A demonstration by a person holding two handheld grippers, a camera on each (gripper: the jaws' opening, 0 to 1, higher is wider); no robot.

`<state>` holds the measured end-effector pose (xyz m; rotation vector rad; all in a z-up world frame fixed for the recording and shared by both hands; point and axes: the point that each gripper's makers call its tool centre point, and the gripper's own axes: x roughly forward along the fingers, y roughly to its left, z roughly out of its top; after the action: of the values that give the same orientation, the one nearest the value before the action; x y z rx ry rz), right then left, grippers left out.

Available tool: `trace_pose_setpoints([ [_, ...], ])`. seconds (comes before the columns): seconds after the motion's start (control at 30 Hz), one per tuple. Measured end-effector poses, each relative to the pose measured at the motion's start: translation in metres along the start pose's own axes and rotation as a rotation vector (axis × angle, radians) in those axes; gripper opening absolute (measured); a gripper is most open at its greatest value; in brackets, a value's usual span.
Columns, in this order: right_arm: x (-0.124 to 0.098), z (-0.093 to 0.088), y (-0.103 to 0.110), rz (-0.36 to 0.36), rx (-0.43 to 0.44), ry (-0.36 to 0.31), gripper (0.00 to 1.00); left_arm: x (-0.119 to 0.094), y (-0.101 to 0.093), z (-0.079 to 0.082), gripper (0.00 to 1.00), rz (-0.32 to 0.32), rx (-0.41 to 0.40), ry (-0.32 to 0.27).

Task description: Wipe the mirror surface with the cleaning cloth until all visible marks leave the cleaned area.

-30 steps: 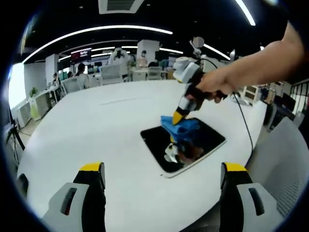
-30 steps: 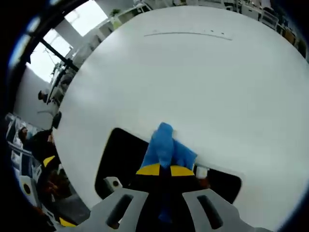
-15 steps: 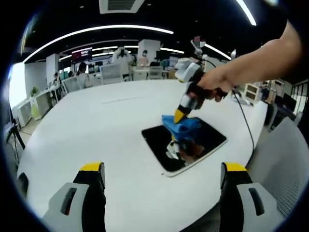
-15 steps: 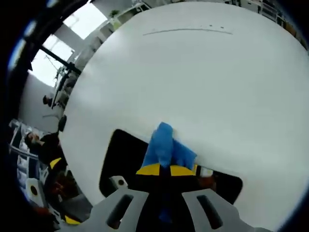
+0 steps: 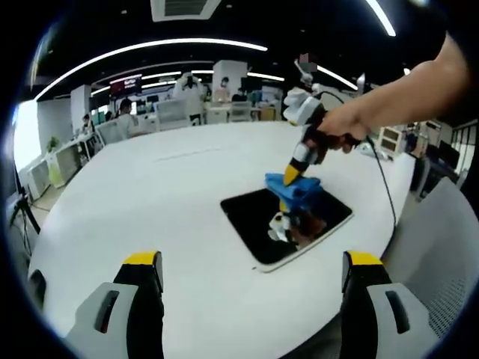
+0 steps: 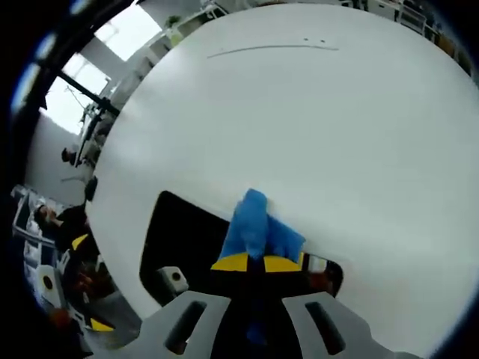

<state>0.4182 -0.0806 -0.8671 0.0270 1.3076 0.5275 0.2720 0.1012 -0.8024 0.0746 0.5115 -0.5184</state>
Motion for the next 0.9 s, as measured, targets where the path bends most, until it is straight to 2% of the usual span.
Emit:
trace_pose_setpoints([
  [0.33, 0.002, 0.001, 0.000, -0.018, -0.010, 0.003, 0.00, -0.001, 0.004, -0.001, 1.00, 0.005, 0.000, -0.001],
  [0.53, 0.002, -0.001, 0.000, -0.012, 0.014, -0.024, 0.00, -0.001, 0.004, -0.003, 1.00, 0.002, -0.002, 0.003],
  [0.9, 0.003, -0.016, 0.000, -0.008, 0.040, -0.051, 0.00, -0.002, 0.002, 0.000, 1.00, 0.003, 0.007, 0.001],
])
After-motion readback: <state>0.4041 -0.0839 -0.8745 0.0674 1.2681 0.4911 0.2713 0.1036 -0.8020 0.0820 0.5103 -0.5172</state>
